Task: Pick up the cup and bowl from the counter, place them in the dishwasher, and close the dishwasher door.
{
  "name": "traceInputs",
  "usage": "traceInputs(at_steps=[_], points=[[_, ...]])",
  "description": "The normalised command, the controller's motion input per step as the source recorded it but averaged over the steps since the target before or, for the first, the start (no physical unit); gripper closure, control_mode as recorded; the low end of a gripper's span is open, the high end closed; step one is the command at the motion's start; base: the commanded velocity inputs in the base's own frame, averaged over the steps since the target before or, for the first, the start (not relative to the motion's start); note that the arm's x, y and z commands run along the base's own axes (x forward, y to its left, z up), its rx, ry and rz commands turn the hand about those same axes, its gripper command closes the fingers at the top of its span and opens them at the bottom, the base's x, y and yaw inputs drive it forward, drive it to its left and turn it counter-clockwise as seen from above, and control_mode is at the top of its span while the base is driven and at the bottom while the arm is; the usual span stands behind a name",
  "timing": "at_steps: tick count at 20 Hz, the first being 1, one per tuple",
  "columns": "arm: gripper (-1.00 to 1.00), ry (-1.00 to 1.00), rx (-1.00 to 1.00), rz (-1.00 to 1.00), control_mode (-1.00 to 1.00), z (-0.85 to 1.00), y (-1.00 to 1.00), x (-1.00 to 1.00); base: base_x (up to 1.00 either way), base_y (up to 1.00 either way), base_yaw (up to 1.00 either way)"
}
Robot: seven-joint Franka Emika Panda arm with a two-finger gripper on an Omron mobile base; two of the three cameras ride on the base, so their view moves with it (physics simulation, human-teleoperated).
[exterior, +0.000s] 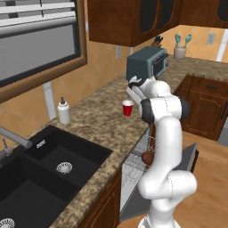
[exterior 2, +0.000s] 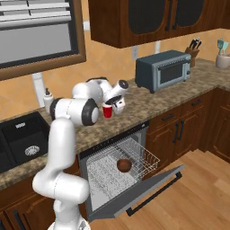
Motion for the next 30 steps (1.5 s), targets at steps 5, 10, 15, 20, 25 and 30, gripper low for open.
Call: traceInputs(at_steps=[5, 10, 15, 20, 25, 30], points=[[-1.0, 0.11, -0.06, -0.13, -1.0, -0.08, 0.0, 0.06, 0.0, 0.0, 0.0], [-1.0, 0.12, 0.0, -0.09, -1.0, -0.06, 0.0, -0.13, 0.0, 0.0, 0.0], [-1.0, 0.14, 0.0, -0.07, -1.0, -0.18, 0.0, -0.03, 0.0, 0.0, 0.0], [-1.0, 0.1, 0.0, -0.04, -1.0, -0.18, 0.0, 0.0, 0.0, 0.0, 0.0], [-1.0, 0.08, 0.0, -0.01, -1.0, -0.19, 0.0, 0.0, 0.0, 0.0, 0.0], [-1.0, 0.05, 0.0, 0.0, -1.0, -0.19, 0.0, 0.0, 0.0, 0.0, 0.0]])
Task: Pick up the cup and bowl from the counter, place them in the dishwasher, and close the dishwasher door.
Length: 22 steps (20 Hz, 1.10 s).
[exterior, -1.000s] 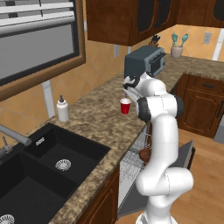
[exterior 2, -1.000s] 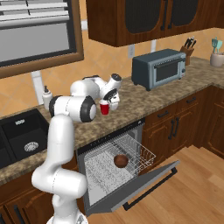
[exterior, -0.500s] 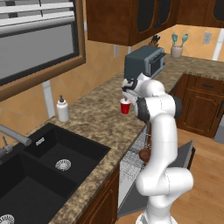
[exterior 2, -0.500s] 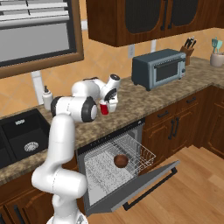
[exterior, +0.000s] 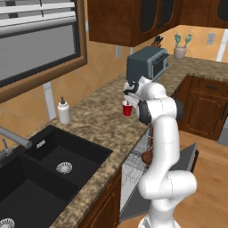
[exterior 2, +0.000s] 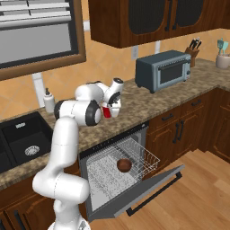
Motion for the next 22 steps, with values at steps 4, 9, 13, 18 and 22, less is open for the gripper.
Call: traceInputs(at_steps=[4, 9, 13, 18, 22], points=[[-1.0, 0.05, 0.0, 0.0, -1.0, -0.2, 0.0, 0.0, 0.0, 0.0, 0.0], [1.0, 0.07, -0.01, 0.0, -1.0, -0.25, 0.02, 0.03, 0.0, 0.0, 0.0], [1.0, 0.09, -0.02, 0.0, -1.0, -0.16, 0.07, 0.0, 0.0, 0.0, 0.0], [1.0, 0.02, 0.0, -0.02, -1.0, -0.07, 0.0, -0.08, 0.0, 0.0, 0.0], [1.0, 0.0, 0.0, -0.06, -1.0, -0.01, -0.03, -0.49, 0.0, 0.0, 0.0]])
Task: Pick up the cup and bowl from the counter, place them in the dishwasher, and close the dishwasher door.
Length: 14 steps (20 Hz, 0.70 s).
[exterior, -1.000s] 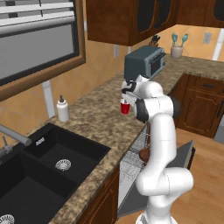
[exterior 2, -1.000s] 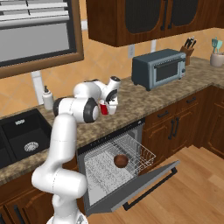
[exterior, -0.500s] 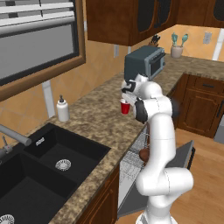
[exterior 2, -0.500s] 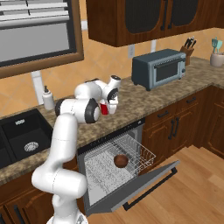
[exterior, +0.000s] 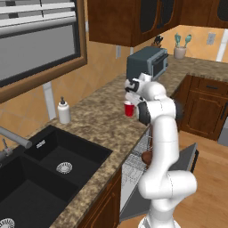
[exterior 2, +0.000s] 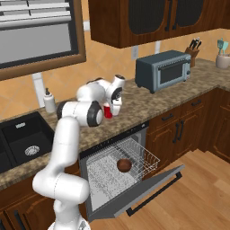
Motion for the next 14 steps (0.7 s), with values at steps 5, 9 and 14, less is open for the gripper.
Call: traceInputs(at_steps=[5, 9, 14], points=[[1.0, -0.02, 0.0, -0.06, -1.0, 0.0, -0.46, -0.98, 0.0, 0.0, 0.0], [1.0, -0.02, 0.04, -0.05, -1.0, -0.01, -0.86, -1.0, 0.0, 0.0, 0.0], [1.0, 0.0, 0.05, -0.02, -1.0, -0.25, -0.88, -1.0, 0.0, 0.0, 0.0]])
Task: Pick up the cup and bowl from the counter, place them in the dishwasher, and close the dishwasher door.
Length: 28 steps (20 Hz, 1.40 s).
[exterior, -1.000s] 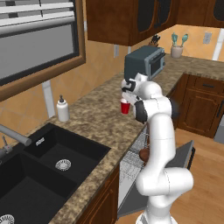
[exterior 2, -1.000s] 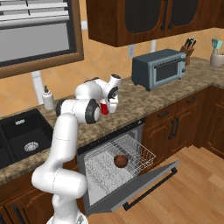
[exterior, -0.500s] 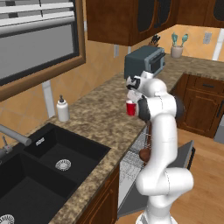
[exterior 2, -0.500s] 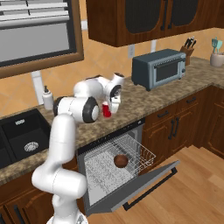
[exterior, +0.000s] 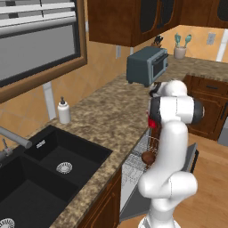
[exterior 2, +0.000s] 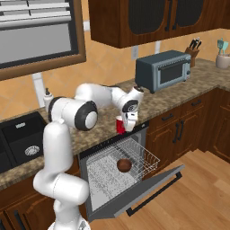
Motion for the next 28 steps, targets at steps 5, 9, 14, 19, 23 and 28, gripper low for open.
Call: traceInputs(at_steps=[5, 9, 14, 19, 23, 28], points=[[1.0, 0.0, 0.01, 0.0, -1.0, -0.69, -0.57, -1.0, 0.0, 0.0, 0.0], [1.0, 0.0, 0.0, 0.0, -1.0, -0.96, -0.07, -0.99, 0.0, 0.0, 0.0], [1.0, 0.0, 0.0, 0.02, -1.0, -1.0, 0.1, -0.41, 0.0, 0.0, 0.0], [1.0, 0.0, 0.0, 0.04, -1.0, -0.94, 0.39, 0.23, 0.0, 0.0, 0.0], [1.0, 0.0, 0.01, 0.01, -1.0, -0.77, 0.36, 0.5, 0.0, 0.0, 0.0], [1.0, -0.05, 0.07, 0.0, -1.0, -0.67, 0.18, 0.39, 0.0, 0.0, 0.0]])
